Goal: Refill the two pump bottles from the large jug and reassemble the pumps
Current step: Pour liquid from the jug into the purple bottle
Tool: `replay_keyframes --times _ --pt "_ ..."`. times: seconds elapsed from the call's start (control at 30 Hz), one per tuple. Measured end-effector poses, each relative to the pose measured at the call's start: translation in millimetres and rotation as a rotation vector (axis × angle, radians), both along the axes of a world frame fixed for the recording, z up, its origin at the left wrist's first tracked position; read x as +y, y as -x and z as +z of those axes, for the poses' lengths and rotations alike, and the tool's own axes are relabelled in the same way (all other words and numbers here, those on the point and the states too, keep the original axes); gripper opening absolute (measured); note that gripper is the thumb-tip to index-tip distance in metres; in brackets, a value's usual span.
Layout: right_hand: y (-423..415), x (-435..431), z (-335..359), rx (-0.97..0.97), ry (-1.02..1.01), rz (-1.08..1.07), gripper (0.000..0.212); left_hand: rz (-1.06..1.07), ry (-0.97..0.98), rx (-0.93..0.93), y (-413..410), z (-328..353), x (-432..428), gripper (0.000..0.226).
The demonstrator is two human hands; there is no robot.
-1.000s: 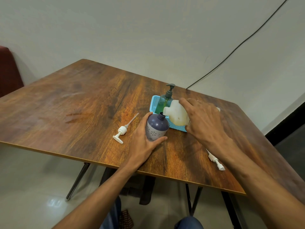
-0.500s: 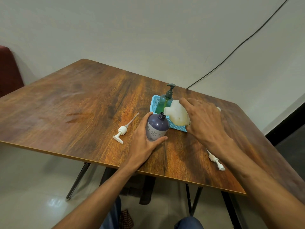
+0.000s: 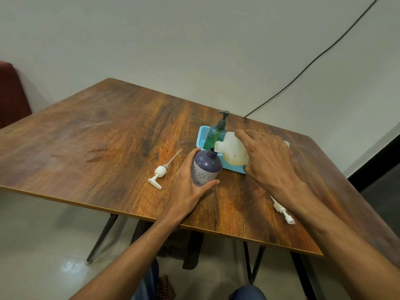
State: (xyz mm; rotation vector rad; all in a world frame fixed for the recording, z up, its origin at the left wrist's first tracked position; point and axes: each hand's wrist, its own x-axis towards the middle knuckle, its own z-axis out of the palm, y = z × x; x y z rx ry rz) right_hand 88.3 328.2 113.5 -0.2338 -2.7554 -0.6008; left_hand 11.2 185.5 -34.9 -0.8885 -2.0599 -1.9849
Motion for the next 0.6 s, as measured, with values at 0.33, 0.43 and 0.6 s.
replay_keyframes --times 0.33,0.43,0.6 --pt "-1.4 -1.9 1.5 0.0 0.0 0.003 0.075 -0.002 0.004 -0.007 0.2 -1.0 0.0 0.094" --pt "-1.4 -2.3 2.1 -0.004 0.002 0.001 0.075 -0.002 0.003 -0.007 0.2 -0.8 0.0 0.093" --pt "-1.4 -2.0 1.6 -0.004 -0.004 -0.002 0.075 -0.003 0.001 -0.007 0.2 -1.4 0.2 0.094"
